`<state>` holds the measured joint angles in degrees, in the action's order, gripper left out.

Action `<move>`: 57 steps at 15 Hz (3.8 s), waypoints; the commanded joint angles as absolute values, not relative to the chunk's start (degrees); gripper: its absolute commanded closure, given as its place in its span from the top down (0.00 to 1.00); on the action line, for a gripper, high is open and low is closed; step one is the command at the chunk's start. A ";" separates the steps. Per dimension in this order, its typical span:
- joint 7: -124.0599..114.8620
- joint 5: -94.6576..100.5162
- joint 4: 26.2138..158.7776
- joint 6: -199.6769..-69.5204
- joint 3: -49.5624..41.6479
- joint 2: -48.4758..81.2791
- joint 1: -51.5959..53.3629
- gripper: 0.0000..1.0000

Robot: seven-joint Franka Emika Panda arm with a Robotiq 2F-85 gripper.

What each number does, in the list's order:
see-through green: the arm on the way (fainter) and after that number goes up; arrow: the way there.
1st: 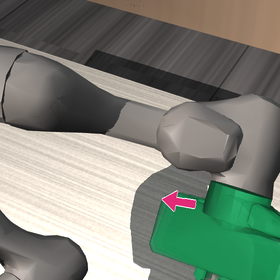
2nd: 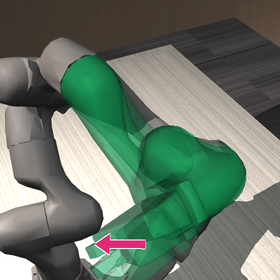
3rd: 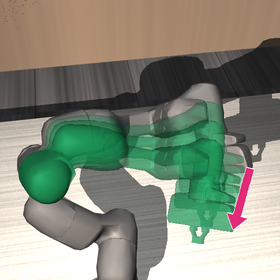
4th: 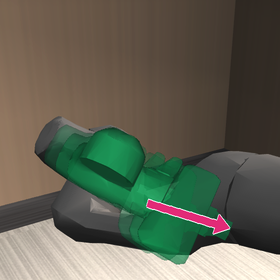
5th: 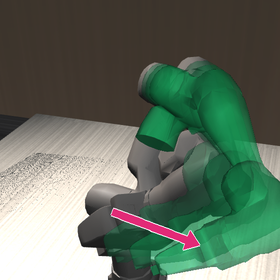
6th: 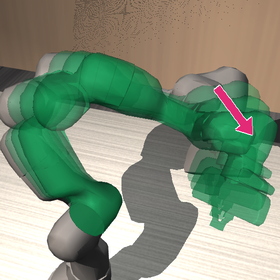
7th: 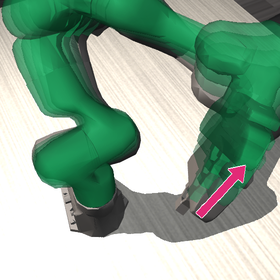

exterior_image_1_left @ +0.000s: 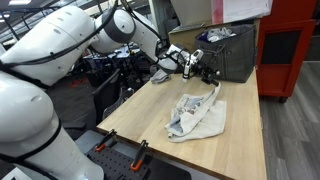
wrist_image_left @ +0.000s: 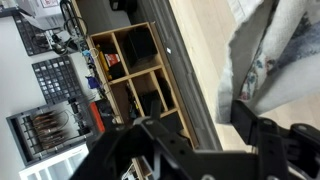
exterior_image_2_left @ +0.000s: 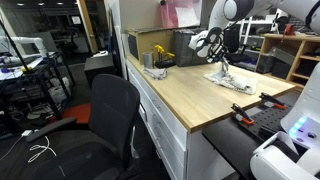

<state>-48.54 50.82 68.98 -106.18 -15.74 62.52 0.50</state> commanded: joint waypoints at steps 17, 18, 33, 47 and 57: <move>-22.27 17.31 82.78 -93.12 -13.63 51.83 -7.14 1.00; -22.62 16.52 84.35 -92.88 -13.68 51.42 -6.95 1.00; -25.47 10.94 90.35 -87.23 -14.15 50.77 -5.74 0.35; -38.10 13.93 84.97 -84.21 -21.53 56.05 -6.58 0.01; -48.12 18.50 84.20 -83.06 -23.63 58.41 -6.61 0.57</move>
<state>-45.73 17.29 85.41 -84.86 -23.86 58.66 -7.05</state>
